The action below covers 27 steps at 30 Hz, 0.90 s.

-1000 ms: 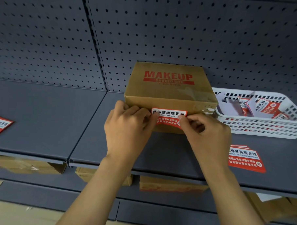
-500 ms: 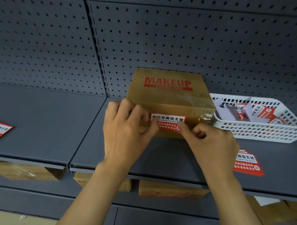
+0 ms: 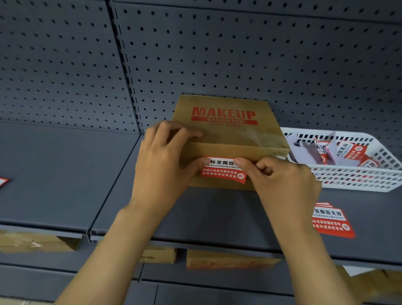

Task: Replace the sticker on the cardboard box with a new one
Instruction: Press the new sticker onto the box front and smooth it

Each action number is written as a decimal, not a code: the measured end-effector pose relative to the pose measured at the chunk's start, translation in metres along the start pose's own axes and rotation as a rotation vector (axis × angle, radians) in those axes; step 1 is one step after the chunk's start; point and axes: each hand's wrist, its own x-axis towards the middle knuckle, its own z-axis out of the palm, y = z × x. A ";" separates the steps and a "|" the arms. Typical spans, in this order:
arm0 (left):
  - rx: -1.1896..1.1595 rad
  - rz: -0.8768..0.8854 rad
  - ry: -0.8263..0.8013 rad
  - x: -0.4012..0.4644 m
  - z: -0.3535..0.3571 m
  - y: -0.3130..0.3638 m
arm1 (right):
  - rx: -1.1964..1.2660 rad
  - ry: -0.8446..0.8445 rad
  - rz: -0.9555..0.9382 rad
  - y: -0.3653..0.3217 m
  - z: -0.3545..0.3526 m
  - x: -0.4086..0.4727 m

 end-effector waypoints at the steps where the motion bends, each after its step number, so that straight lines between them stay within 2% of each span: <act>1: -0.035 -0.016 -0.014 0.001 -0.001 -0.001 | -0.006 0.005 0.001 0.004 -0.001 0.000; 8: -0.069 0.012 -0.093 0.005 -0.005 -0.006 | 0.014 -0.017 -0.011 0.013 -0.007 -0.002; 15: 0.002 -0.024 -0.030 -0.002 0.006 0.007 | 0.029 -0.051 -0.071 -0.018 0.011 -0.008; 27: -0.043 0.037 -0.074 0.002 -0.002 -0.008 | -0.010 -0.058 -0.030 0.020 -0.003 -0.003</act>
